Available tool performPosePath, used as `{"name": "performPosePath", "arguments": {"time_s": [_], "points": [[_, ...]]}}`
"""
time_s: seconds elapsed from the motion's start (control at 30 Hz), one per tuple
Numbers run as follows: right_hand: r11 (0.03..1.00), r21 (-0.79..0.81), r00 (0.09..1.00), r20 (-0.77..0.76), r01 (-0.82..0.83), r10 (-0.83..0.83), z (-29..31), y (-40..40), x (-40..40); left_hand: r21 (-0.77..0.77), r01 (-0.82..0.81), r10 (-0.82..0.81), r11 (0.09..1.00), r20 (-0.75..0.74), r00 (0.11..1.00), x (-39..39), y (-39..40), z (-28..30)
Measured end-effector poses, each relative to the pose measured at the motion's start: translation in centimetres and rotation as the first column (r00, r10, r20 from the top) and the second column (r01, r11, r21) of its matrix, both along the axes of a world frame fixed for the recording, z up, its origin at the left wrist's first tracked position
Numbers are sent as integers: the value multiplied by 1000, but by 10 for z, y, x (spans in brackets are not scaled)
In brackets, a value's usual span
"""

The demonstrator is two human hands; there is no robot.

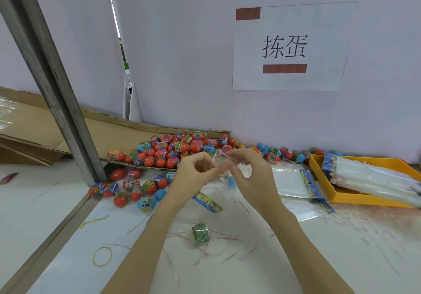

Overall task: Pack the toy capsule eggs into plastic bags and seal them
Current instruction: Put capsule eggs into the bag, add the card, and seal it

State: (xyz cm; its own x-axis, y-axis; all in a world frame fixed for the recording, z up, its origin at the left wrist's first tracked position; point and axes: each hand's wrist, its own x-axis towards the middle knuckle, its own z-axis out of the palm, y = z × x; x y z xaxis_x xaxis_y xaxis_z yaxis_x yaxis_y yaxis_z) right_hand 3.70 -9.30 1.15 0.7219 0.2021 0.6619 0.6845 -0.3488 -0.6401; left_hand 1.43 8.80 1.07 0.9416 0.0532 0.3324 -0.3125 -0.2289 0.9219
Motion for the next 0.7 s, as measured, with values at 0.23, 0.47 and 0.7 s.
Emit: {"name": "performPosePath", "arguments": {"time_s": [0.23, 0.47, 0.7], "points": [[998, 11, 991, -120, 58, -56, 2, -3, 2, 160, -16, 21, 987, -31, 999, 3, 3, -2], [959, 185, 977, -55, 215, -208, 8, -13, 4, 10, 69, -66, 998, -203, 977, 4, 4, -2], [936, 333, 958, -287, 117, -17, 11, -10, 4, -73, -68, 58, 995, -132, 990, 12, 13, -11]]}}
